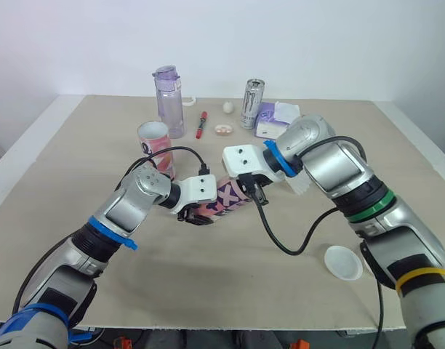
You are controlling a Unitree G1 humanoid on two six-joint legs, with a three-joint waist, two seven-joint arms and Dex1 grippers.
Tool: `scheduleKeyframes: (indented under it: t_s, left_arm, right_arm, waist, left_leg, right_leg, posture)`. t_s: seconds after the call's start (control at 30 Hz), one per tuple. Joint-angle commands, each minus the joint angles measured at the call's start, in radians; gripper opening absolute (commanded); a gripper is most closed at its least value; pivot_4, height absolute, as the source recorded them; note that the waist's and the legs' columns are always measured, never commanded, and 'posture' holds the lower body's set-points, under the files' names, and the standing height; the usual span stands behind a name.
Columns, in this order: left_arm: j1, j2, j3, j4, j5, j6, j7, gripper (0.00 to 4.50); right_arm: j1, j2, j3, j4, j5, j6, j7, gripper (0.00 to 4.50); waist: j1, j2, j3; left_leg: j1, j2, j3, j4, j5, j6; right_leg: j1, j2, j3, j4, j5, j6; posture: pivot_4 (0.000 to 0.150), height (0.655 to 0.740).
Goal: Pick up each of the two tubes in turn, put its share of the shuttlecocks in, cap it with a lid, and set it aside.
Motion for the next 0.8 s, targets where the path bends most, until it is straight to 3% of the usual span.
scheduleKeyframes:
  t_s: [0.03,0.33,0.6,0.8]
  left_arm:
    - [-0.004,-0.022,-0.006,-0.037,-0.003,-0.008,0.003,2.86]
    - [0.002,-0.016,0.001,-0.041,-0.001,-0.002,0.002,2.86]
    - [0.010,-0.011,0.005,-0.032,0.001,-0.010,-0.001,2.86]
    - [0.014,-0.011,0.004,-0.025,0.000,-0.017,0.000,2.86]
  right_arm:
    - [0.036,0.056,0.050,0.035,-0.038,-0.027,0.003,0.05]
    - [0.009,-0.045,-0.099,-0.062,0.019,0.011,0.047,0.05]
    - [0.082,-0.201,-0.288,-0.258,0.169,0.155,0.067,0.05]
    - [0.169,-0.303,-0.482,-0.363,0.311,0.314,0.027,0.05]
  waist:
    - [-0.001,0.000,0.000]
    - [-0.006,0.000,0.000]
    - [0.011,0.000,0.000]
    - [0.015,-0.001,0.001]
  left_leg:
    - [0.000,0.000,0.000,0.000,0.000,0.000]
    - [0.004,0.000,0.000,-0.001,0.000,0.000]
    - [-0.016,-0.006,-0.001,-0.001,-0.001,-0.001]
    - [-0.017,-0.007,-0.002,-0.002,-0.002,-0.001]
  right_leg:
    - [0.000,0.000,0.000,0.000,0.000,0.000]
    - [0.003,0.000,0.000,0.000,0.000,0.000]
    - [-0.011,-0.008,0.000,-0.001,-0.001,0.005]
    - [-0.012,-0.008,-0.001,-0.001,-0.002,0.006]
  posture:
    - [0.150,0.7400]
    - [0.150,0.7400]
    - [0.150,0.7400]
    - [0.150,0.7400]
